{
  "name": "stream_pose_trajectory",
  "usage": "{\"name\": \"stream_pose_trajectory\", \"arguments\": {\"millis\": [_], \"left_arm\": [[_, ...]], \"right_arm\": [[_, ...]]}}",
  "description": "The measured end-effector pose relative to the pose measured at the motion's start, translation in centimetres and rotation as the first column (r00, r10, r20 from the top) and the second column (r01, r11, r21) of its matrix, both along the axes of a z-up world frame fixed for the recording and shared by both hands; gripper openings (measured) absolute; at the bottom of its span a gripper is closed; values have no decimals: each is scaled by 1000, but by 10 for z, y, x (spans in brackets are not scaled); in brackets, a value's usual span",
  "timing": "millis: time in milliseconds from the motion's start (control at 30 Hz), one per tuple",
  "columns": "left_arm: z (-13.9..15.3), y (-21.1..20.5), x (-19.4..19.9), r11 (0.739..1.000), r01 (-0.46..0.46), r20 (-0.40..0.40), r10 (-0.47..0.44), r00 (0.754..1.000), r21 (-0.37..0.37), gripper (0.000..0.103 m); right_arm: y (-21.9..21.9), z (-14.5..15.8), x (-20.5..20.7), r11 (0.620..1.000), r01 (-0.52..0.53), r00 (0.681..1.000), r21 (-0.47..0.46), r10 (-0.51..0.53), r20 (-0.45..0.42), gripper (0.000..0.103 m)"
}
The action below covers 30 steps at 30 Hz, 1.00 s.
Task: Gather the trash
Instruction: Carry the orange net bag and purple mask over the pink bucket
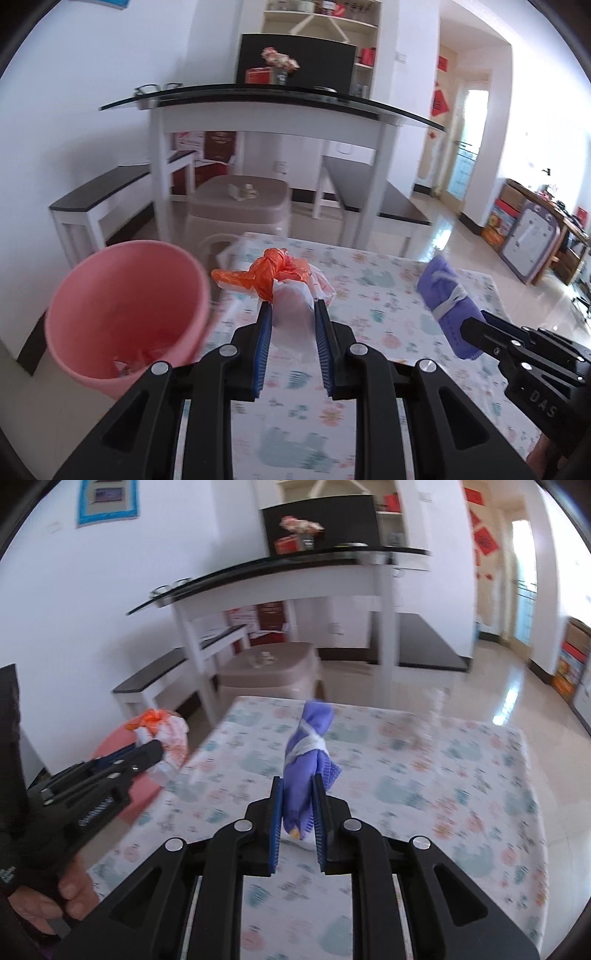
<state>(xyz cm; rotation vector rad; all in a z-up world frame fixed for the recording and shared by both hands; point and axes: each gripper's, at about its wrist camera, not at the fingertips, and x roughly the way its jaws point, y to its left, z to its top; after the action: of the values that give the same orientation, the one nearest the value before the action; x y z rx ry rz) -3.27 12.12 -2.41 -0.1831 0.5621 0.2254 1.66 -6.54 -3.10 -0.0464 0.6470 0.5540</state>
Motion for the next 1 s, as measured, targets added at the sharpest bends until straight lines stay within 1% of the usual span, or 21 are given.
{"name": "stream_pose_trajectory", "arguments": {"millis": [133, 200, 300, 400, 500, 600, 667, 733, 833, 867, 900, 967, 1000], "left_arm": [[-1, 29, -7, 998, -68, 3, 68, 998, 6, 22], [-2, 45, -13, 994, -105, 7, 105, 994, 13, 22], [-4, 67, -20, 989, -148, 4, 148, 989, 14, 22], [-7, 86, -28, 983, -183, 1, 183, 983, 7, 22], [-11, 105, -35, 978, -209, -3, 209, 978, -11, 22], [-15, 114, -40, 976, -216, -6, 216, 976, -36, 22], [-16, 113, -42, 977, -210, -1, 210, 978, -43, 22], [-19, 112, -42, 979, -198, -1, 199, 980, -53, 22], [-22, 106, -39, 981, -182, -10, 181, 983, -61, 22], [-23, 103, -38, 982, -176, -12, 176, 984, -63, 22], [-24, 101, -38, 984, -168, -14, 168, 986, -65, 22], [-25, 97, -38, 985, -158, -15, 158, 987, -64, 22], [-25, 95, -39, 986, -153, -15, 153, 988, -62, 22]], "right_arm": [[37, 5, 1, 996, -94, 996, 7, 94, -1, 16], [60, 7, 0, 989, -149, 989, 2, 149, 5, 16], [85, 8, -4, 979, -203, 979, -11, 204, 11, 16], [97, 10, -5, 971, -240, 971, -14, 240, 16, 16], [90, 9, -1, 971, -239, 971, -13, 238, -9, 16], [65, 6, 9, 979, -202, 977, -2, 202, -75, 16], [49, 2, 10, 984, -177, 980, -19, 175, -99, 16], [33, -8, 10, 987, -157, 979, -41, 149, -141, 16], [16, -26, 5, 989, -136, 964, -57, 119, -236, 17], [12, -30, 2, 990, -133, 960, -52, 116, -256, 25], [7, -34, -1, 991, -127, 953, -34, 113, -280, 37], [1, -41, -6, 993, -118, 943, -6, 111, -314, 44], [1, -44, -8, 993, -119, 938, -2, 112, -328, 44]]}}
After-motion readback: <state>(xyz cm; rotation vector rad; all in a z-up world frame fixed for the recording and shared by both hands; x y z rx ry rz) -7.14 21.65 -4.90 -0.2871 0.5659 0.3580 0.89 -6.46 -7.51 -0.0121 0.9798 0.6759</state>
